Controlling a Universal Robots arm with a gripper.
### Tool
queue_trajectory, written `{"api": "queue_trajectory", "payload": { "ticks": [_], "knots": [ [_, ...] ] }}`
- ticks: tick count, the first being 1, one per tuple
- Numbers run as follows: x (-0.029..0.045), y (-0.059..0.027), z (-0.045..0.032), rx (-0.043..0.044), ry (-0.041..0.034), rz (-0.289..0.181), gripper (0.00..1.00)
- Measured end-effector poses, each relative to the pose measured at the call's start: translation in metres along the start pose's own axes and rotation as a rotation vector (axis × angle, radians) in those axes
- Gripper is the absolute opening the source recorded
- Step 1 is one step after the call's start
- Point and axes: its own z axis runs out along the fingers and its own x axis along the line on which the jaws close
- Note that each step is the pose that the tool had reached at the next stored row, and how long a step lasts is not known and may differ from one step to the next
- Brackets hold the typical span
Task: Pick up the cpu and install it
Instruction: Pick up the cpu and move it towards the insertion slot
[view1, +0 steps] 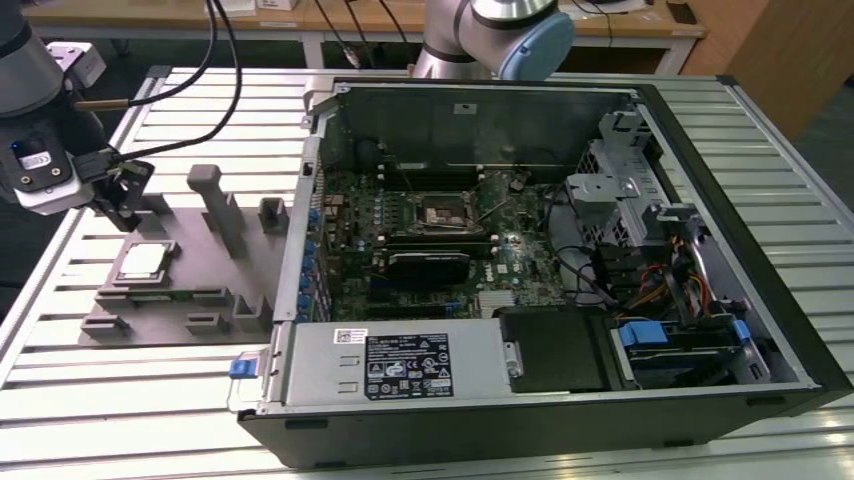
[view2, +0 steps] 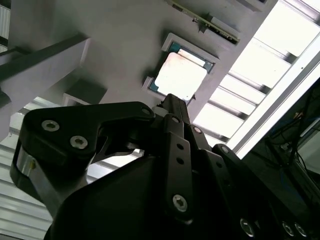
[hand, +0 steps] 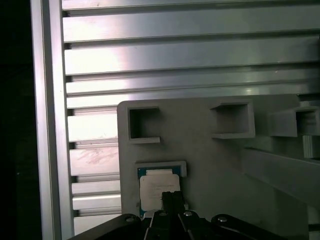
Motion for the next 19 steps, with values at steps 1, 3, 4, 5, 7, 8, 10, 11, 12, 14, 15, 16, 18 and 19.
{"api": "queue_trajectory", "payload": {
  "ticks": [1, 3, 4, 5, 7, 8, 10, 11, 12, 14, 15, 16, 18, 19],
  "knots": [
    [0.0000, -0.0002, 0.0011, 0.0000, 0.0002, 0.000, 0.11],
    [0.0000, -0.0010, 0.0034, 0.0001, 0.0008, 0.000, 0.11],
    [0.0001, -0.0013, 0.0046, 0.0001, 0.0011, 0.000, 0.11],
    [0.0001, -0.0016, 0.0057, 0.0002, 0.0015, 0.000, 0.11],
    [0.0002, -0.0020, 0.0080, 0.0002, 0.0022, 0.000, 0.11],
    [0.0002, -0.0022, 0.0092, 0.0002, 0.0024, 0.000, 0.11],
    [0.0003, -0.0027, 0.0115, 0.0003, 0.0032, 0.000, 0.11],
    [0.0004, -0.0030, 0.0125, 0.0003, 0.0036, 0.000, 0.11],
    [0.0006, -0.0033, 0.0134, 0.0005, 0.0040, 0.000, 0.11],
    [0.0008, -0.0045, 0.0154, 0.0003, 0.0042, 0.000, 0.11],
    [0.0010, -0.0051, 0.0162, 0.0003, 0.0043, 0.000, 0.11],
    [0.0012, -0.0057, 0.0170, 0.0004, 0.0046, 0.000, 0.11],
    [0.0014, -0.0071, 0.0185, 0.0004, 0.0048, 0.000, 0.11],
    [0.0015, -0.0081, 0.0192, 0.0003, 0.0048, 0.000, 0.11]
  ]
}}
